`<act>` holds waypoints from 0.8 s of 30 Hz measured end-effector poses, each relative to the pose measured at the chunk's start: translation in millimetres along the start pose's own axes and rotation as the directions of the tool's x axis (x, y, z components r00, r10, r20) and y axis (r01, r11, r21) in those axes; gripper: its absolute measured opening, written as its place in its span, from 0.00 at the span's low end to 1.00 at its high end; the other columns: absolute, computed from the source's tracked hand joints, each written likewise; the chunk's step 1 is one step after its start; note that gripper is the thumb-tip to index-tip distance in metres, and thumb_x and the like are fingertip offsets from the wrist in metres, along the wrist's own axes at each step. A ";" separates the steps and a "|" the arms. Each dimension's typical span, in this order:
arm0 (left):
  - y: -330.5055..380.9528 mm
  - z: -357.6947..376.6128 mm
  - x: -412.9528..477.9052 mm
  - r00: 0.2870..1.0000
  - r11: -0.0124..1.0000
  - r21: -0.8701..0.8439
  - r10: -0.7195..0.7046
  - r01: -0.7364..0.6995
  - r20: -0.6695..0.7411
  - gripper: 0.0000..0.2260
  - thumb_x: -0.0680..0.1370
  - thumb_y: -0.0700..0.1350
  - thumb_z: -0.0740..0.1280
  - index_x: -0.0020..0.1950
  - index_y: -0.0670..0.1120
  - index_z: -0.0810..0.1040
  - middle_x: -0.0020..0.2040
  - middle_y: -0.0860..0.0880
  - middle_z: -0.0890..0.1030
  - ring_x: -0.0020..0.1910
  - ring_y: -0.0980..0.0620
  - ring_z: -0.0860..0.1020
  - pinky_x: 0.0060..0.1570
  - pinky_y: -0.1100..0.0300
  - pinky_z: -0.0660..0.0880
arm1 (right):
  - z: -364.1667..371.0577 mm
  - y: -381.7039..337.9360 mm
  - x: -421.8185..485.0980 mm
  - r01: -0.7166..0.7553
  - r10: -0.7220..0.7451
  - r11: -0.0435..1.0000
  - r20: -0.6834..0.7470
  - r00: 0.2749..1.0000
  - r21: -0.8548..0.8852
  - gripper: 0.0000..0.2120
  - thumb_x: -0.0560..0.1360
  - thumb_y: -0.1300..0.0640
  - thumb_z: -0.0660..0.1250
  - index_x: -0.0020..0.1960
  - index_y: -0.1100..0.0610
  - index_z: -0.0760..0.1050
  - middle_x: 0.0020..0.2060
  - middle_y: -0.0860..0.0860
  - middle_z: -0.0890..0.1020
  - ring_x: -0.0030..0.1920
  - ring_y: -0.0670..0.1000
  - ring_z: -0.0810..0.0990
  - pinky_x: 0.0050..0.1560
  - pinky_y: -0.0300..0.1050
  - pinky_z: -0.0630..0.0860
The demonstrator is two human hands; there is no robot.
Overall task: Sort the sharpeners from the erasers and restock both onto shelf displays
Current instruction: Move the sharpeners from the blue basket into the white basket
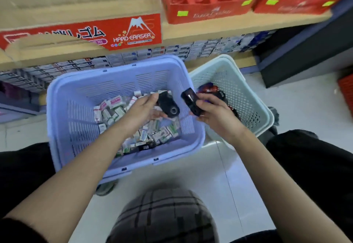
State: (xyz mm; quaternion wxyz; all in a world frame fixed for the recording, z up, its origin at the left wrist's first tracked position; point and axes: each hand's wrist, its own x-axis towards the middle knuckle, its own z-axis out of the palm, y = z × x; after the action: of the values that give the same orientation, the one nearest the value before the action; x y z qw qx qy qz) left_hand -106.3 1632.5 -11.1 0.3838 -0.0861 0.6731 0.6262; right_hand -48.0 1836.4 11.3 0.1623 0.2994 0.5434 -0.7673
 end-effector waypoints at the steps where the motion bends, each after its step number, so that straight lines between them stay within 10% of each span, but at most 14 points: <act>1: 10.7 15.0 6.2 0.999 0.998 0.039 0.050 -0.050 0.010 0.10 0.82 0.49 0.57 0.58 0.47 0.73 0.48 0.51 0.83 0.36 0.56 0.82 0.51 0.61 0.77 | -14.9 -1.6 -1.6 0.051 -0.051 0.999 -0.076 0.996 0.005 0.07 0.76 0.66 0.64 0.47 0.55 0.75 0.40 0.53 0.80 0.37 0.50 0.80 0.40 0.41 0.74; 10: 32.8 142.9 92.7 0.991 0.960 0.275 0.011 -0.048 0.133 0.08 0.79 0.35 0.63 0.57 0.38 0.68 0.49 0.42 0.76 0.26 0.61 0.79 0.30 0.68 0.74 | -115.8 50.4 35.4 -0.098 -0.031 0.976 -0.565 0.825 -0.196 0.10 0.74 0.65 0.68 0.55 0.62 0.72 0.39 0.50 0.75 0.38 0.47 0.75 0.35 0.33 0.73; 18: 63.2 123.3 92.2 0.979 0.868 0.452 0.181 -0.206 0.099 0.14 0.78 0.41 0.67 0.62 0.42 0.74 0.57 0.49 0.76 0.50 0.52 0.78 0.46 0.64 0.75 | -118.0 44.2 47.0 -0.052 -0.118 0.959 -0.560 0.820 -0.278 0.11 0.75 0.62 0.67 0.57 0.61 0.76 0.51 0.53 0.80 0.52 0.53 0.79 0.54 0.45 0.74; 24: 43.8 20.7 26.1 0.975 0.902 0.391 0.217 -0.181 -0.049 0.06 0.77 0.38 0.67 0.53 0.43 0.76 0.45 0.51 0.78 0.35 0.64 0.79 0.37 0.74 0.73 | -42.7 -11.9 17.5 0.348 -0.461 0.850 -0.241 0.854 -0.396 0.06 0.75 0.64 0.65 0.49 0.56 0.75 0.44 0.46 0.80 0.43 0.42 0.79 0.47 0.37 0.73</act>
State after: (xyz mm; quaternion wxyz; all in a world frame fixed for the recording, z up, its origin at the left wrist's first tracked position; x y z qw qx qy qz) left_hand -142.0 1669.6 8.2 0.2959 0.0315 0.8048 0.5136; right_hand -56.2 1881.7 -0.9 -0.0489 0.2672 0.7372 -0.6186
